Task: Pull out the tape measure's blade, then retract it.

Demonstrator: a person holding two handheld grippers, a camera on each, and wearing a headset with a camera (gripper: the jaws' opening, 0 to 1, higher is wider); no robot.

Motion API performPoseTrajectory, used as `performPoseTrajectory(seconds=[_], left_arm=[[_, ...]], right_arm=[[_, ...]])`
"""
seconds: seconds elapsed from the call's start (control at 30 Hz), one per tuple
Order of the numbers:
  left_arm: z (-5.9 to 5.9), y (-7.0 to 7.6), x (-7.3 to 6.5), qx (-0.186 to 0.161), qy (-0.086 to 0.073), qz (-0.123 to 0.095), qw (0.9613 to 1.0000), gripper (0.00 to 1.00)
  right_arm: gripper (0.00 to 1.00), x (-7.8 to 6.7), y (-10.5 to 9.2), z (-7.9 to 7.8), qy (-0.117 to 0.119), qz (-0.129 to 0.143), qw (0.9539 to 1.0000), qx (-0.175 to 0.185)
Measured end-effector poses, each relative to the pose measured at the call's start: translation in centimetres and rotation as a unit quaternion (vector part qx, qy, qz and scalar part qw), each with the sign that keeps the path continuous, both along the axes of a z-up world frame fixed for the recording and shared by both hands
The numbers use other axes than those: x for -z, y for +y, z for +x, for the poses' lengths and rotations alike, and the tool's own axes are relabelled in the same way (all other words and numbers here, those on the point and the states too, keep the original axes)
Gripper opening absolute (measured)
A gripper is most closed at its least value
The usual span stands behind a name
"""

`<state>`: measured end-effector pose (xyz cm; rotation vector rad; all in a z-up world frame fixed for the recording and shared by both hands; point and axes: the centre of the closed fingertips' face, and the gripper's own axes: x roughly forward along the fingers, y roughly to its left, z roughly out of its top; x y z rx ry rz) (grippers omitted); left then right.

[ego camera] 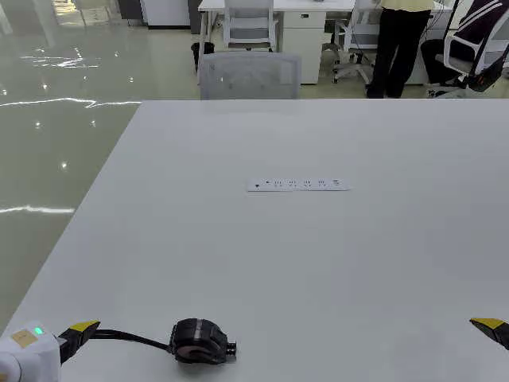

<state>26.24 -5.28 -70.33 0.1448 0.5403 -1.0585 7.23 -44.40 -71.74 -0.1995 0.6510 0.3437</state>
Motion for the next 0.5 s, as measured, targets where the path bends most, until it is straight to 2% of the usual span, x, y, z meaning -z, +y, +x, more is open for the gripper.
performPoseTrajectory(seconds=[0.17, 0.37, 0.5], left_arm=[[0.2, 0.2, 0.1, 0.001, -0.006, 0.005, 1.0, 1.0], [0.1, 0.8, 0.7, 0.0, -0.002, 0.015, 0.9999, 1.0], [0.1, 1.1, 0.7, -0.005, 0.0, 0.012, 0.9999, 1.0]], right_arm=[[1.0, 0.4, -0.2, -0.1, 0.007, -0.006, 1.0, -0.004], [1.0, 0.6, -0.3, -0.2, 0.007, -0.011, 0.9999, -0.009], [1.0, 1.0, -0.6, -0.5, 0.012, -0.014, 0.9998, -0.009]])
